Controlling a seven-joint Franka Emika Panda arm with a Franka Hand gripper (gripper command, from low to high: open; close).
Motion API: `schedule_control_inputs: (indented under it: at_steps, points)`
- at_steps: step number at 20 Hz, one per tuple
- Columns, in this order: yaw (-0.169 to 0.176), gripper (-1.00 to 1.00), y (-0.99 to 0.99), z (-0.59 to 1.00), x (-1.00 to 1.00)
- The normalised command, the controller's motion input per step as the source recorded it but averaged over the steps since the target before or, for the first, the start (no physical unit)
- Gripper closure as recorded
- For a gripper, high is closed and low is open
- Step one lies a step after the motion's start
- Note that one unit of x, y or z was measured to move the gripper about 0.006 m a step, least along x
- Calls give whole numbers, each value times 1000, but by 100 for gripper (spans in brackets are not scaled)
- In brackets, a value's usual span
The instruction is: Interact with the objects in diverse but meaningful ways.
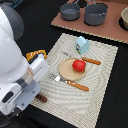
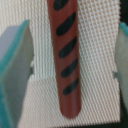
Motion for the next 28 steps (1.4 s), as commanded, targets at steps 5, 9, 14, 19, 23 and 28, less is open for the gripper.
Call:
schedule_control_inputs:
  at_steps: [5, 9, 14, 19, 23, 28]
  points:
    - [0, -100, 554, 991, 767]
    - [0, -100, 575, 681, 856]
    - [0, -100, 522, 467, 839]
    - [0, -100, 511, 464, 875]
    - [0, -100, 526, 461, 876]
    - [0, -100, 511, 439, 875]
